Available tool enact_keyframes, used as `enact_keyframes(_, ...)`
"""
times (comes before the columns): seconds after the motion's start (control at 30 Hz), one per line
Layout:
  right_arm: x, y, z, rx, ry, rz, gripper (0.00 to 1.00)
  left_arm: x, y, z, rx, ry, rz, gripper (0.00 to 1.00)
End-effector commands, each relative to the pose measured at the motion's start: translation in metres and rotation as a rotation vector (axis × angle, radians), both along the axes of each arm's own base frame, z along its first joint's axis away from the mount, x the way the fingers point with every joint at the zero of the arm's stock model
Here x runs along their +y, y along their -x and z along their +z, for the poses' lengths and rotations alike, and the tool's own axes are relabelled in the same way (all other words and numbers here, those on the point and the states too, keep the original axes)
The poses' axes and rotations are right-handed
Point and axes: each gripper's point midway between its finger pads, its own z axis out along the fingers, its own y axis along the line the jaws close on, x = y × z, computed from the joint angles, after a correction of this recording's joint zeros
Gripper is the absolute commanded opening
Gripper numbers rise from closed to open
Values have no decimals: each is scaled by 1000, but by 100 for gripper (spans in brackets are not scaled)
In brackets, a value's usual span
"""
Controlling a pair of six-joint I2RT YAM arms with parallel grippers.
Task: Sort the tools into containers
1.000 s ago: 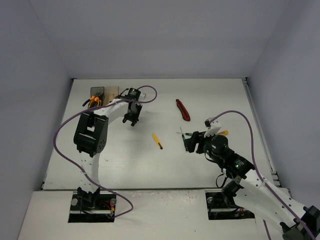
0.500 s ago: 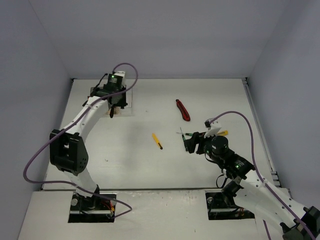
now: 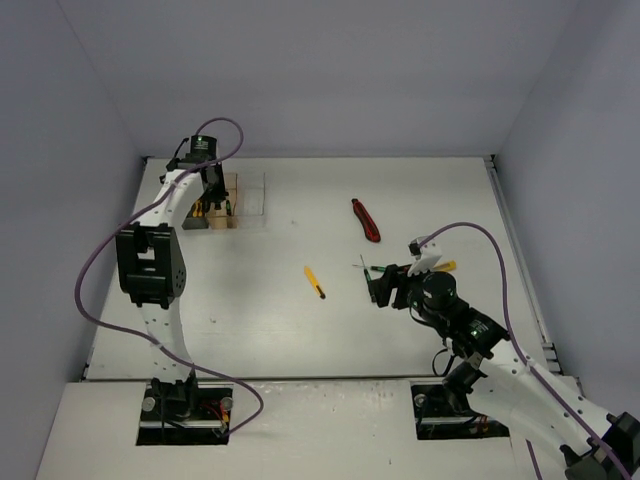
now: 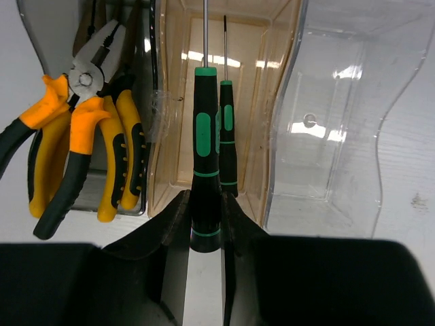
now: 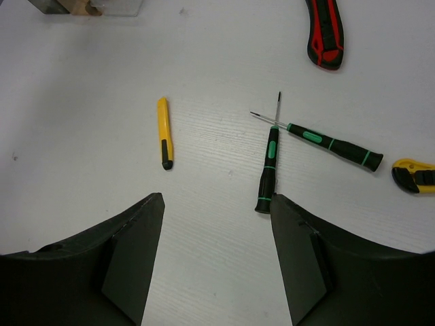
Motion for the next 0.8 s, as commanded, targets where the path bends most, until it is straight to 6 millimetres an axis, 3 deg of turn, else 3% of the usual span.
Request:
enact_keyframes(0.0,3,-8,8,-11,-26,-22,61,-2,-17,29,-79,0,-35,7)
enact_keyframes(0.2,4,-12,-4,37,-1,-40,61,-1,-20,29,-82,-10,-40,23)
enact_keyframes(0.33,3,-15,-12,69,12,-65,61,-2,-14,48,-120,-5,-36,45)
enact_keyframes(0.47,-1,-21,-17,87,23,-118,61,-9,1,75,-173,-5,-54,52)
enact_keyframes(0.6,-3,-28,-27,119,50,-161,60,-18,34,125,-284,42,-54,52)
enact_keyframes(0.67,-3,-32,-33,140,71,-171,58,-27,56,160,-363,69,-64,54)
enact_keyframes(0.77,1,-36,-43,175,111,-164,54,-38,101,192,-453,110,-87,58)
